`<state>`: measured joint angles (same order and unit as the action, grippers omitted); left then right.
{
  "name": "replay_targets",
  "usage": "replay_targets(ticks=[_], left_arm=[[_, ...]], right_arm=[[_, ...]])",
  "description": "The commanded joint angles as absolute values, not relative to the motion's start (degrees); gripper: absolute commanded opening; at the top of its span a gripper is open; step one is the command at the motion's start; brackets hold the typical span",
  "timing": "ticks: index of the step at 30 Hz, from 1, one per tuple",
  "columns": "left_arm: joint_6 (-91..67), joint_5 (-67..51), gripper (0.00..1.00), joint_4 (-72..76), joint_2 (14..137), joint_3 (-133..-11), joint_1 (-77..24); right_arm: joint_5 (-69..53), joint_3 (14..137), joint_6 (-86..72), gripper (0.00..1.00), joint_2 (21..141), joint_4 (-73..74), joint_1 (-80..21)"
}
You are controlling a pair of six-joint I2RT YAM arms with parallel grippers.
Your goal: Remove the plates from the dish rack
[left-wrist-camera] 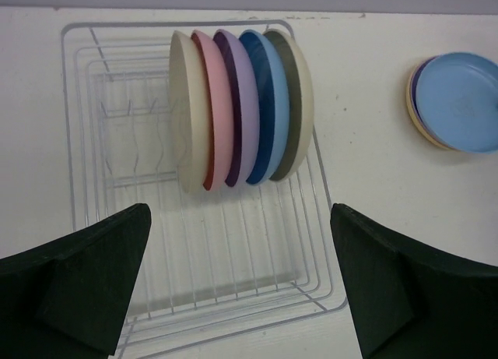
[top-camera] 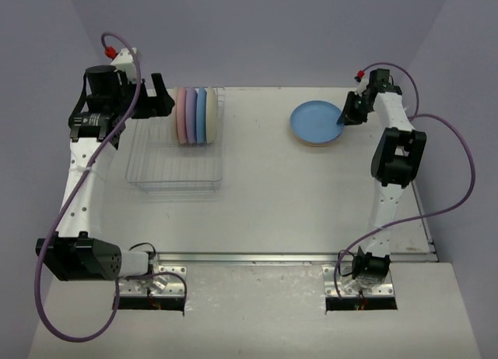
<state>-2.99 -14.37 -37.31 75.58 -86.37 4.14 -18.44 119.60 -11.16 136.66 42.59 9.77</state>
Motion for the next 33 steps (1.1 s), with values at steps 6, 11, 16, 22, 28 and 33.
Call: replay_targets(ticks=[6,11,16,22,28,33], left_arm=[[-6.07,-19.35,0.97,-35.56,76.92,-86.8,7.48],[-6.57,-23.26,0.76,-34.28,78.64,-86.63,7.62],[-8.39,-29.98,0.51,-33.7,83.68,-89.33,9.46],[-10.97,-42.21,0.48,-30.96,89.77,-90.88,15.16],[-7.68,-50.34,0.49,-32.02,98.07,-94.27,16.64],[-3.87,-51.72,0.48,-31.89,103.26,-95.43,16.7]], right_arm=[[-15.92,122.23,-10.83,0.77,135.18,40.16,10.11],[-17.4,121.08,-11.7,0.85,131.37,40.1,10.04],[-21.4,117.85,-11.7,0.89,124.79,40.69,10.02],[-26.22,112.31,-7.95,0.99,117.01,43.57,9.93],[-30.54,103.09,-6.37,0.99,109.2,43.13,9.93],[-33.0,99.44,-6.4,0.99,105.7,43.79,9.09]])
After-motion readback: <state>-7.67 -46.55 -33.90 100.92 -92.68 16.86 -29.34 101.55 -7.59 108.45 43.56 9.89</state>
